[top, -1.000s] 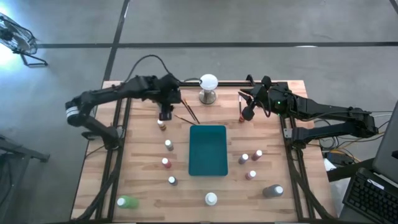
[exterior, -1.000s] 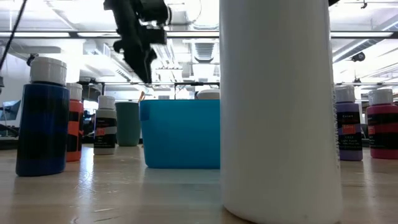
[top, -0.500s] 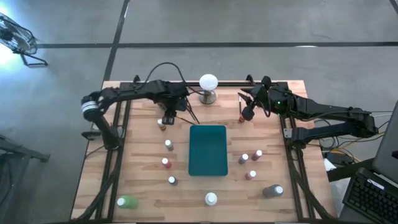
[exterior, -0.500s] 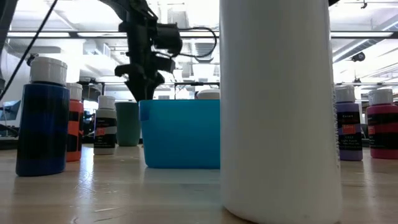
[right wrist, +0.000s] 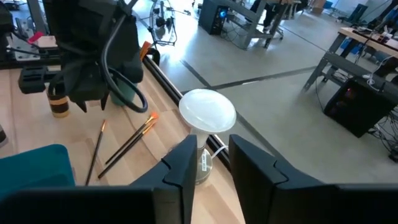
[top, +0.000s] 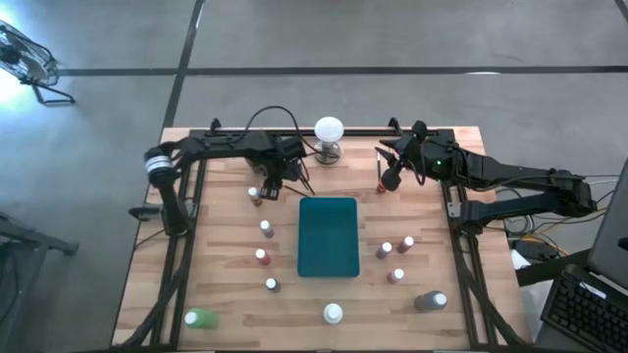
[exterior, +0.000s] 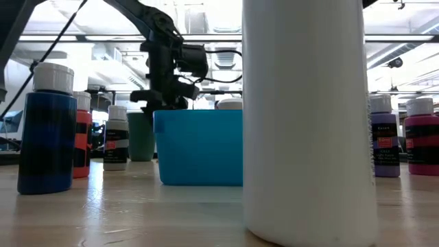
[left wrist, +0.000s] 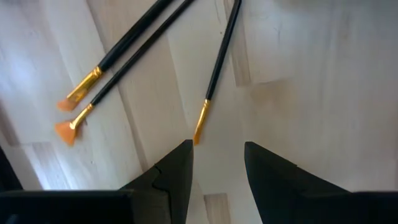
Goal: Pick & Place Paint Supplies
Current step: Put the yellow paint brush into the green cup
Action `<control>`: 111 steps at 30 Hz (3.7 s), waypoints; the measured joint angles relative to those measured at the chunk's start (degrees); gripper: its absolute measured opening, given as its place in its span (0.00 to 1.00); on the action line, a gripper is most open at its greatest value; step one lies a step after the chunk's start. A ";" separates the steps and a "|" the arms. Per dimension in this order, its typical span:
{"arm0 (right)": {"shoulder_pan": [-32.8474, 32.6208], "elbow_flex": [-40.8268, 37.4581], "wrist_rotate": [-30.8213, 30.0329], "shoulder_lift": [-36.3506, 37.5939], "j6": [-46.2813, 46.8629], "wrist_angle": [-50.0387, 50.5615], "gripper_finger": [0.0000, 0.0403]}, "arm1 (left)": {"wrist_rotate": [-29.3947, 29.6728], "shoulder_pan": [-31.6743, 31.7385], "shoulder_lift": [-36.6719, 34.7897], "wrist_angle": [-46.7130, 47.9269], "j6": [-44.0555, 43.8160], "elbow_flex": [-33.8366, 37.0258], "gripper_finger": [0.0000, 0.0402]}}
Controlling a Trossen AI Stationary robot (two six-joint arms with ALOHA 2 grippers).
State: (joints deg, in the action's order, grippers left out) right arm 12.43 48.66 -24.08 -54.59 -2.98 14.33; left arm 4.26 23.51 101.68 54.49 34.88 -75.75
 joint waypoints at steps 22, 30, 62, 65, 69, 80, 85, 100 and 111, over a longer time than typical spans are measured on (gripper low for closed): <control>0.00 -0.04 0.00 0.00 0.02 -0.02 0.23 | 3.23 0.69 2.67 -2.49 5.59 0.02 0.37; 0.00 -0.04 0.00 0.00 0.02 -0.06 0.28 | 3.08 0.81 2.67 -2.67 7.54 0.18 0.37; -0.02 -0.04 0.00 0.00 0.87 -0.02 0.30 | 1.80 3.30 9.14 -2.98 7.24 0.81 0.37; -0.02 -0.04 0.01 0.00 0.39 -0.02 0.28 | 1.64 3.30 9.54 -2.88 7.01 0.74 0.37; -0.02 -0.04 0.00 0.00 0.04 -0.02 0.24 | 1.61 3.30 9.62 -2.63 6.56 0.72 0.34; -0.02 -0.04 0.00 0.00 -0.20 -0.02 0.16 | 1.87 3.32 9.67 -2.44 5.92 0.72 0.06; -0.01 -0.04 0.00 0.00 -0.20 -0.02 0.14 | 1.94 3.34 9.69 -2.44 5.85 0.68 0.01; -0.02 -0.04 0.00 0.00 -0.13 -0.07 0.22 | 8.27 1.11 6.79 1.03 4.93 -1.06 0.00; 0.00 -0.04 0.00 0.00 -0.02 -0.09 0.29 | 15.90 -2.49 4.50 9.96 3.60 -12.62 0.00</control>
State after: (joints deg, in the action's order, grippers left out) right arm 12.43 48.62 -24.08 -54.59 -3.01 14.24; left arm 20.16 21.02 106.18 64.45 38.48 -88.37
